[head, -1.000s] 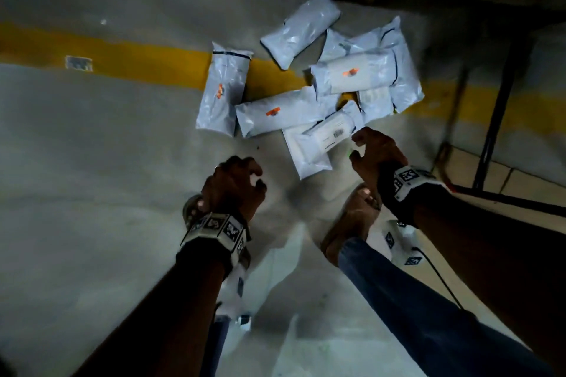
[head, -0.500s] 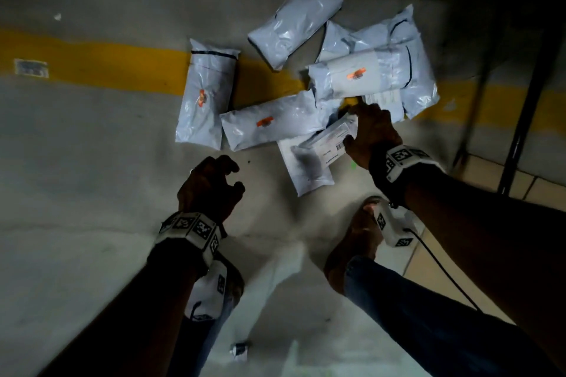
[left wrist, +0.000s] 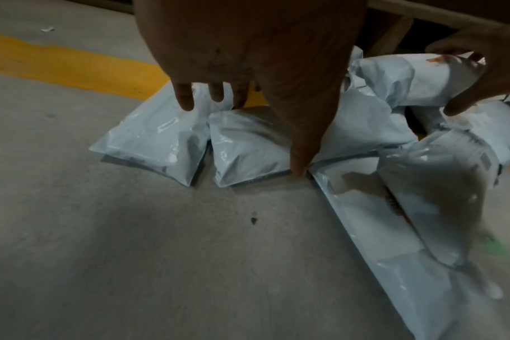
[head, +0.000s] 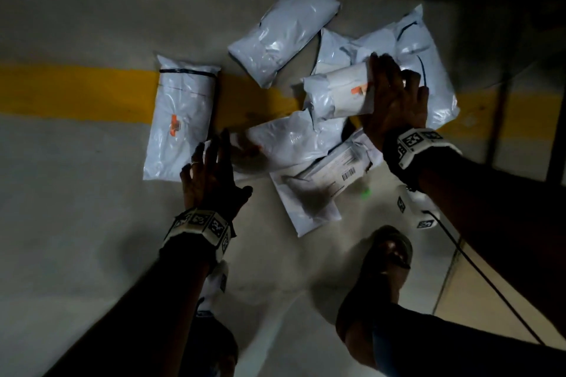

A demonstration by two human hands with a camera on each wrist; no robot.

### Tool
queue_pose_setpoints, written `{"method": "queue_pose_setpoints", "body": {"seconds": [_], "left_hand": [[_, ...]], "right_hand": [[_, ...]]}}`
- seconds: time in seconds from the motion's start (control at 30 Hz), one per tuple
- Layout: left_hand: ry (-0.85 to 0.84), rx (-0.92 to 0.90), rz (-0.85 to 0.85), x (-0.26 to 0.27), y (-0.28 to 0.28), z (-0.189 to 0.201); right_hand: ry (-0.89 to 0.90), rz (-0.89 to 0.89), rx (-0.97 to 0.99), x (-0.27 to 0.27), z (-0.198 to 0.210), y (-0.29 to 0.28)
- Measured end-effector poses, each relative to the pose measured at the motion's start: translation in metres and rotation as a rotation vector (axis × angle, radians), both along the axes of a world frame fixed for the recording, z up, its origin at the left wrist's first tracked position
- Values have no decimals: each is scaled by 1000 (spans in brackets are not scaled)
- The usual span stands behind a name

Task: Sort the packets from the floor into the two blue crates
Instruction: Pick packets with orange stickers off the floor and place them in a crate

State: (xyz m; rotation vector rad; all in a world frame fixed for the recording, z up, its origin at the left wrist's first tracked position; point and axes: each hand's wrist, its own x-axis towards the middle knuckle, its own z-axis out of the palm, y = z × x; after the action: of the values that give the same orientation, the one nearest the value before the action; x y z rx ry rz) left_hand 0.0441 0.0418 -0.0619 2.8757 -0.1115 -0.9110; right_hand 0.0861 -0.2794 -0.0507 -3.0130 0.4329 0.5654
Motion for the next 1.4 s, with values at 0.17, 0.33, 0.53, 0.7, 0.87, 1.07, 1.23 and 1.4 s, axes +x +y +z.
{"method": "queue_pose_setpoints", "body": {"seconds": [0.17, 0.33, 0.53, 0.7, 0.87, 1.07, 1.23, 1.4], "left_hand": [[-4, 105, -71, -1, -7, -3], [86, 29, 35, -12, -14, 24], [176, -160, 319, -22, -27, 103], [128, -334, 572, -30, -32, 179], [55, -363, 442, -42, -25, 254], [-16, -361, 374, -53, -18, 353], [-30, -414, 453, -57, -14, 431], [-38, -442, 442, -56, -14, 518]], "right_hand": [[-120, 6, -95, -8, 3, 3], [-105, -31, -46, -26, 24, 11], [-20, -124, 75, -57, 89, 26], [55, -272, 156, -85, 152, 44], [30, -358, 211, -110, 222, 61], [-12, -447, 240, -127, 312, 79], [-104, -497, 335, -134, 386, 93], [-217, -469, 515, -135, 465, 94]]}}
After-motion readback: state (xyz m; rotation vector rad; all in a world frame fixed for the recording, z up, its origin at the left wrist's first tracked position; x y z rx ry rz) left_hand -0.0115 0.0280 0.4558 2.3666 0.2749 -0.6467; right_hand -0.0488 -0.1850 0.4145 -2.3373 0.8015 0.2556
